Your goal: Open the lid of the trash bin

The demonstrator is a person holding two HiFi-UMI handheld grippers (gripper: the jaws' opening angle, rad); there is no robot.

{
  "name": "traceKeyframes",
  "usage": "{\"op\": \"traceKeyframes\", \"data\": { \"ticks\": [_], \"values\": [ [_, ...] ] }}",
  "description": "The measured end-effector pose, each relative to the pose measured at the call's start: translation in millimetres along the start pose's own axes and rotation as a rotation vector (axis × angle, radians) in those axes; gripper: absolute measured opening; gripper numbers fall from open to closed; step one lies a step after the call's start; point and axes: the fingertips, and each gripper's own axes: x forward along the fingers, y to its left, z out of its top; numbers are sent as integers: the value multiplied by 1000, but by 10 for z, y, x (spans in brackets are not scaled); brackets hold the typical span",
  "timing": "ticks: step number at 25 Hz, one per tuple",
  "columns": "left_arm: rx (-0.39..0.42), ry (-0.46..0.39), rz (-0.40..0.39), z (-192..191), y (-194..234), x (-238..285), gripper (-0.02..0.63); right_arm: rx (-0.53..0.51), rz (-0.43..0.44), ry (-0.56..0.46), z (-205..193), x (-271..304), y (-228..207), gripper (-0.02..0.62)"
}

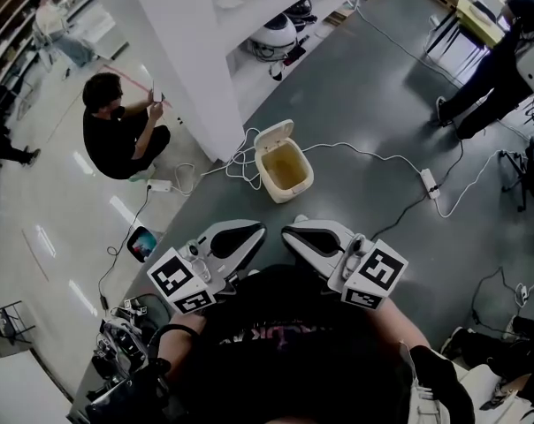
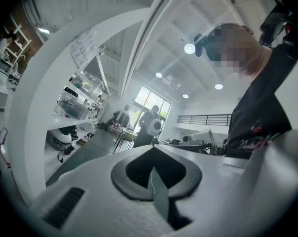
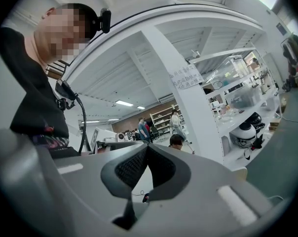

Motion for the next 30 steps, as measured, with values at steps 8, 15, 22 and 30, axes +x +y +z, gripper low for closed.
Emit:
{"op": "traceKeyframes", "data": {
  "ticks": [8,15,22,30],
  "values": [
    [-5,-10,28,-26,-21,-44,3,11,23,2,-33,-8,29,6],
    [-11,-21,44,-25,8,-60,3,-1,38,14,-38,26,39,6],
    [-23,-26,43,-28,44,-12,3,7,31,30,-51,15,-13,6],
    [-32,-15,23,-52,44,58,3,14,13,26,-57,-28,-51,6]
  ]
}}
